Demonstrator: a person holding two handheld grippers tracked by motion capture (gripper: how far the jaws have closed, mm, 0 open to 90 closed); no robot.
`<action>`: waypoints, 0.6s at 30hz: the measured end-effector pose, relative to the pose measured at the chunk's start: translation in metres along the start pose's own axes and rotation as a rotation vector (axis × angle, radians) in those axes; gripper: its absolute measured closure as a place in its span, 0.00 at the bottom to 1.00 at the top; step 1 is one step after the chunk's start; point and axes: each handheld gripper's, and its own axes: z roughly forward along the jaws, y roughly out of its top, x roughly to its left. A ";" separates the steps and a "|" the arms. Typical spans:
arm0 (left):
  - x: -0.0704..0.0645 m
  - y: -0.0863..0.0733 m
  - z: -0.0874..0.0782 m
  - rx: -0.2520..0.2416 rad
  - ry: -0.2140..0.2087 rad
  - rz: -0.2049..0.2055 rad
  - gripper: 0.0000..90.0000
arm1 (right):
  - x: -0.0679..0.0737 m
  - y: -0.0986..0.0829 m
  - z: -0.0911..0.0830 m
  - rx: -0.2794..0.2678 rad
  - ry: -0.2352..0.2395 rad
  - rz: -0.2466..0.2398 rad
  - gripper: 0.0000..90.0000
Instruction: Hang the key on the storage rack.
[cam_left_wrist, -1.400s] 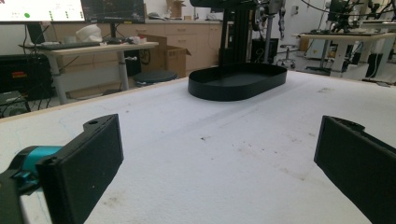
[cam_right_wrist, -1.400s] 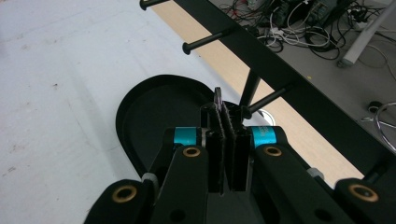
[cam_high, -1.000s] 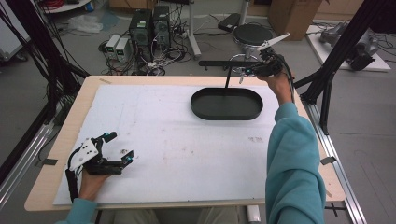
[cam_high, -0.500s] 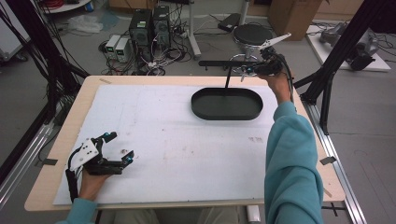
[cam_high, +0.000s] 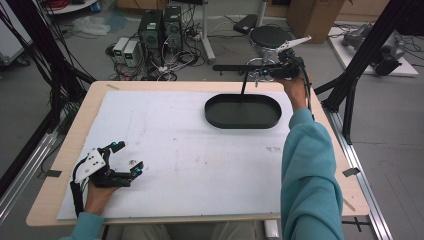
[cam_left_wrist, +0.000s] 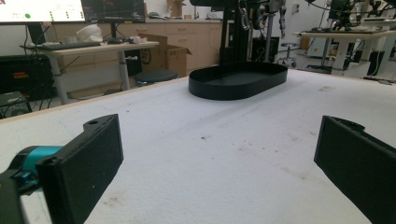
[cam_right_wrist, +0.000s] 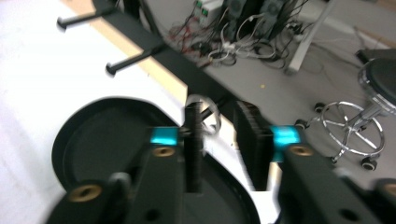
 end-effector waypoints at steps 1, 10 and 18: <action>0.000 0.000 0.000 -0.002 0.001 -0.001 0.02 | 0.000 0.000 0.000 0.000 0.000 0.000 0.71; 0.000 0.000 0.000 0.000 0.009 -0.005 0.02 | 0.019 -0.001 -0.021 -0.221 0.008 0.131 0.01; -0.001 0.000 0.000 0.003 0.017 0.002 0.02 | 0.044 -0.023 -0.061 -0.324 0.084 0.083 0.01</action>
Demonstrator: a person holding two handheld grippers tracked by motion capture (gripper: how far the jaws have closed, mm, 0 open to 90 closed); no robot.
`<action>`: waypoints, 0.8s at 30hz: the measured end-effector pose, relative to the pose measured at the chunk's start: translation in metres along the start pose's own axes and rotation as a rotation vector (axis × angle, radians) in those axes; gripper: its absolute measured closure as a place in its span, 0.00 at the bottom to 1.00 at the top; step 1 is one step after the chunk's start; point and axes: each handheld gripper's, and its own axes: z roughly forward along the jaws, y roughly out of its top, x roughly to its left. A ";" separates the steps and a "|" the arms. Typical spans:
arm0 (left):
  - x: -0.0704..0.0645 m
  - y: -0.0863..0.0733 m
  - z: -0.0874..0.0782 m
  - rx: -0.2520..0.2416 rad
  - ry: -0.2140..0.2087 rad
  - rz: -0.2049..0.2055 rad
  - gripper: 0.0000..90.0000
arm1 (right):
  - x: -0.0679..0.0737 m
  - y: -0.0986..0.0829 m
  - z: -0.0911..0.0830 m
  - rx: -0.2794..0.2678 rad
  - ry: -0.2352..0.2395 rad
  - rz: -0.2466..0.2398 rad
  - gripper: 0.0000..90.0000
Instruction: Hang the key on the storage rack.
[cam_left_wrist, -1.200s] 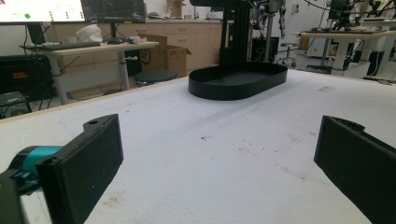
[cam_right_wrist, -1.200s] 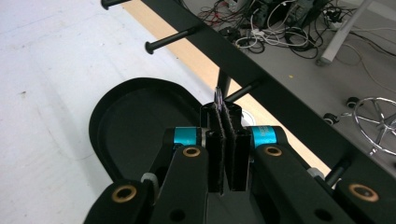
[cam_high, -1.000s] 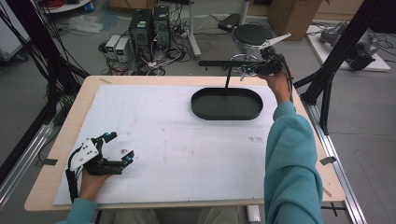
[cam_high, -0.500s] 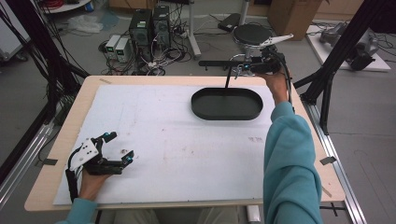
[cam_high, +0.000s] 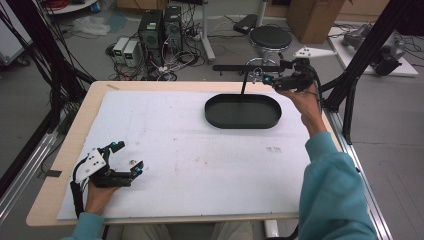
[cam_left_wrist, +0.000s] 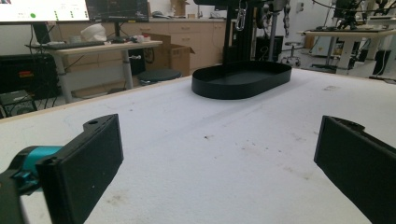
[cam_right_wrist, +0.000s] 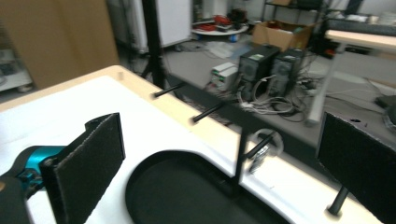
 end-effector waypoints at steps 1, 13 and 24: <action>0.000 0.000 0.000 0.000 0.005 0.000 0.02 | 0.004 -0.004 -0.006 -0.001 0.019 0.001 0.01; -0.001 0.000 0.000 0.001 0.009 0.001 0.02 | 0.051 -0.097 -0.071 -0.109 0.032 0.001 0.01; -0.001 0.000 0.000 0.002 0.012 -0.001 0.02 | 0.083 -0.180 -0.081 -0.187 -0.004 0.016 0.01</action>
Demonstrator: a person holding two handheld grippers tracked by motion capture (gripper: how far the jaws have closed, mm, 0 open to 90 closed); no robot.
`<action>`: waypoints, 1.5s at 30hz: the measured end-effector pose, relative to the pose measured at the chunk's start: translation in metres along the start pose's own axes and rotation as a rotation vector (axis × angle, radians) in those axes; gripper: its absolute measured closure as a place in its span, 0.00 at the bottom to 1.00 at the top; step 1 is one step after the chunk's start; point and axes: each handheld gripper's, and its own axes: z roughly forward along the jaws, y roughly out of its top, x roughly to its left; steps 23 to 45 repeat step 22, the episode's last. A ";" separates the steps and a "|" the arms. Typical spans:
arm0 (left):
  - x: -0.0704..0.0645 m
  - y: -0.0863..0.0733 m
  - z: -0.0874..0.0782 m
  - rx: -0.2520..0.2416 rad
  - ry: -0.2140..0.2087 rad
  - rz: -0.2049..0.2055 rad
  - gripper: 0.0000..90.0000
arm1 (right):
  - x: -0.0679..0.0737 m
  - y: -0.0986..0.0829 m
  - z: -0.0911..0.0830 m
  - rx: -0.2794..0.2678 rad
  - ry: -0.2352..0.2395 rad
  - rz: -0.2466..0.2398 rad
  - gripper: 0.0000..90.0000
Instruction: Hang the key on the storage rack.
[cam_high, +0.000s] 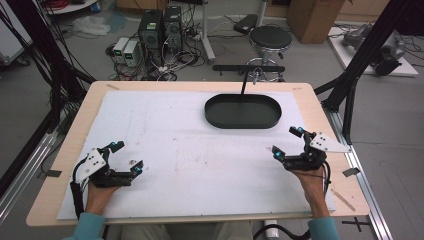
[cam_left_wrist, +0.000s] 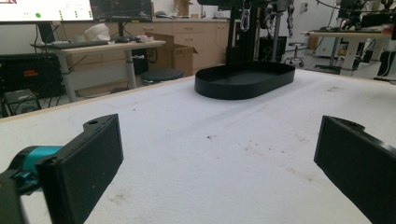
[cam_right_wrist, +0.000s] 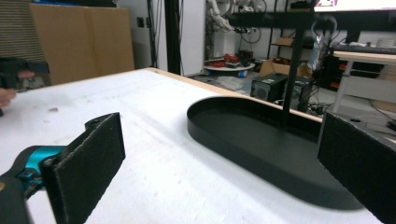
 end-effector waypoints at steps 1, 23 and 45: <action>0.000 0.000 0.000 0.000 0.002 0.001 0.02 | 0.002 -0.005 0.000 -0.005 -0.005 0.001 0.01; -0.002 -0.001 -0.002 -0.022 0.017 0.015 0.02 | 0.013 -0.044 0.010 -0.026 -0.031 0.015 0.01; -0.002 -0.001 -0.002 -0.022 0.017 0.015 0.02 | 0.013 -0.044 0.010 -0.026 -0.031 0.015 0.01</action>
